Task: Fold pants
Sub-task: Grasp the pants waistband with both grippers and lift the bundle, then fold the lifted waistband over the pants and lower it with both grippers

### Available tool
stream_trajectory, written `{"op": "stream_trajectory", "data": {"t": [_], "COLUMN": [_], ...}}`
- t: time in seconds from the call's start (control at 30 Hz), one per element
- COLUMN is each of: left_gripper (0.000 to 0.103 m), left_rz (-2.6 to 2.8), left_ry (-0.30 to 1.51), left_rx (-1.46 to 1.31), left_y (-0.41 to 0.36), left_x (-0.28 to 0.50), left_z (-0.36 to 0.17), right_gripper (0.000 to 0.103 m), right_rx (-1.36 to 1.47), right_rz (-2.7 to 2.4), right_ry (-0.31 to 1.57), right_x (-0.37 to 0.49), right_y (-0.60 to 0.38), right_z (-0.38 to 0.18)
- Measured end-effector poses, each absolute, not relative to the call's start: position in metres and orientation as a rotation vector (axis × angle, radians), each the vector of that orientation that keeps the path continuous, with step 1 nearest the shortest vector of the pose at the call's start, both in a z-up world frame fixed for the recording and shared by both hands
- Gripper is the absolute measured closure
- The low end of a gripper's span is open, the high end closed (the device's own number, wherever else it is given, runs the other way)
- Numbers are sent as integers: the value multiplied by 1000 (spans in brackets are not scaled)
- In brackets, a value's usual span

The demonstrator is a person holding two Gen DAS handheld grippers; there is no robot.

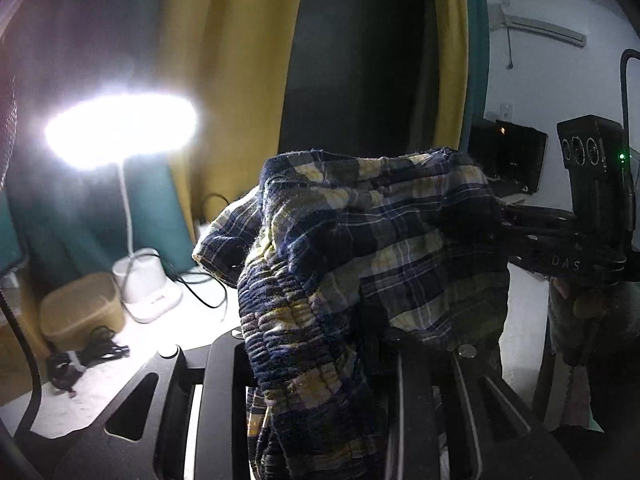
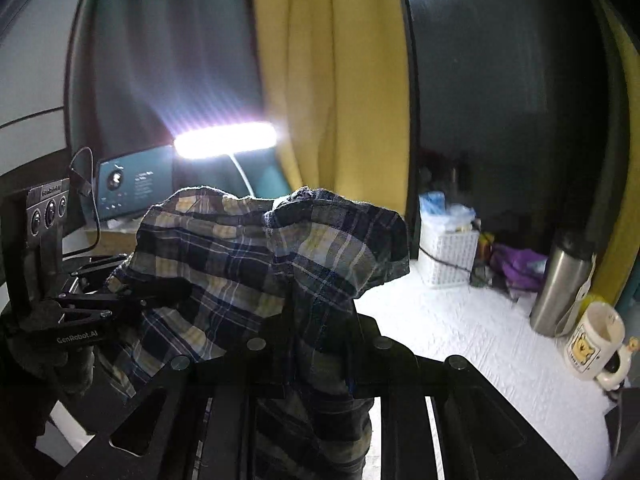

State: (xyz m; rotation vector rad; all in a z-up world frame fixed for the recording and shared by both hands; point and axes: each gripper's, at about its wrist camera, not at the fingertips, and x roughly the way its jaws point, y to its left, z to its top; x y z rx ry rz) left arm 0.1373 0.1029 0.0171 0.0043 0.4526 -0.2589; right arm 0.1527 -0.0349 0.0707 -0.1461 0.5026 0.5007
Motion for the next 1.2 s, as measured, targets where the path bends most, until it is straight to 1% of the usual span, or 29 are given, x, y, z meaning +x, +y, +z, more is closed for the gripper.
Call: {"op": "stream_trajectory", "data": {"t": [0.3,0.5,0.67,0.9,1.2], "left_gripper": [77,77,77,77,77], "left_rz": [-188,-135,-79,-30,-12], "left_ry": [365,341,355,399,502], "left_rx": [9,8,14,1,-44], "left_y": [120,138,157,179,200], "left_x": [85,48,14,-13,1], "left_z": [40,45,45,31,-7], "right_gripper": [84,84,84,84,84], "right_rx": [-196,-197,-190,-184,-167], "right_rz": [561,620,678,730,747], "right_ry": [404,371,378,427,553], "right_x": [111,88,75,64,87], "right_y": [-10,13,39,69,94], "right_z": [102,105,96,77,32]}}
